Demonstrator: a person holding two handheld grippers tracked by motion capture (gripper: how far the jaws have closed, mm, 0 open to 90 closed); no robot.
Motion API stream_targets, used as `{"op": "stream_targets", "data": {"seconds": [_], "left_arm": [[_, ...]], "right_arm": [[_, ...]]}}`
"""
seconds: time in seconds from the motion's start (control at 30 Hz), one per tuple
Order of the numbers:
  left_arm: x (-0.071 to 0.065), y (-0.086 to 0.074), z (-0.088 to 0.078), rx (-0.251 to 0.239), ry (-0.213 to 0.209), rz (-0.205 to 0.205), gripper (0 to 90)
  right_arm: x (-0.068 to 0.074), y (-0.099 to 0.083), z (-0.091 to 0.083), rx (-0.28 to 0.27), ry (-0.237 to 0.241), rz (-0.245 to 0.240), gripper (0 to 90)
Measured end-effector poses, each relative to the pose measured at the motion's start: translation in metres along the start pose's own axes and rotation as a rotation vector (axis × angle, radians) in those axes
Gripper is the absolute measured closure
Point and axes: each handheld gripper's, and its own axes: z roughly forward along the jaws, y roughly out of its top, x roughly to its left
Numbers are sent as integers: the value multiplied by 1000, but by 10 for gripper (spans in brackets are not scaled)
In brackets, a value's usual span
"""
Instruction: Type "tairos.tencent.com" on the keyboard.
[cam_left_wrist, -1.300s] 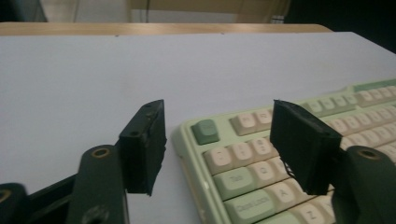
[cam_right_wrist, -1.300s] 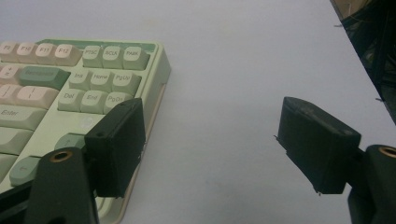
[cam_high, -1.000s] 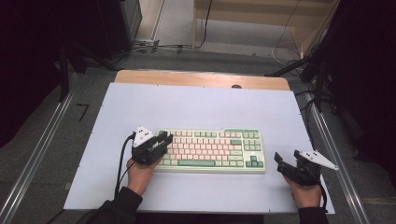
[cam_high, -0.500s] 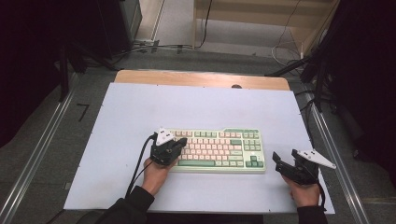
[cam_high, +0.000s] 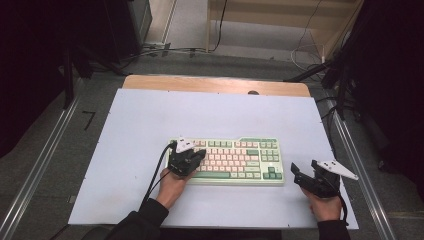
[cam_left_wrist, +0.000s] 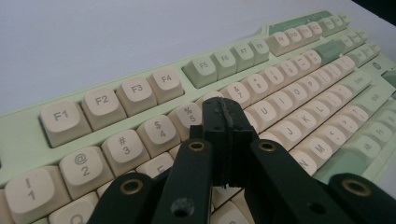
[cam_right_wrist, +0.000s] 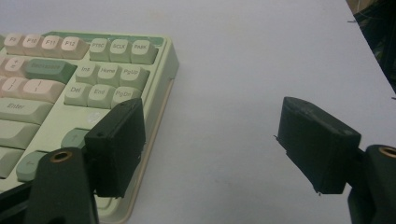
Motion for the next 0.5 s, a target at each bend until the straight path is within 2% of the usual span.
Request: {"op": "stream_targets", "data": {"seconds": [0.2, 0.5], "left_arm": [[-3, 1, 4, 8, -2, 6, 900], [-2, 2, 5, 15, 4, -6, 900]], "right_arm": [[0, 0, 0, 0, -1, 0, 217], [0, 0, 0, 1, 1, -3, 217]]}}
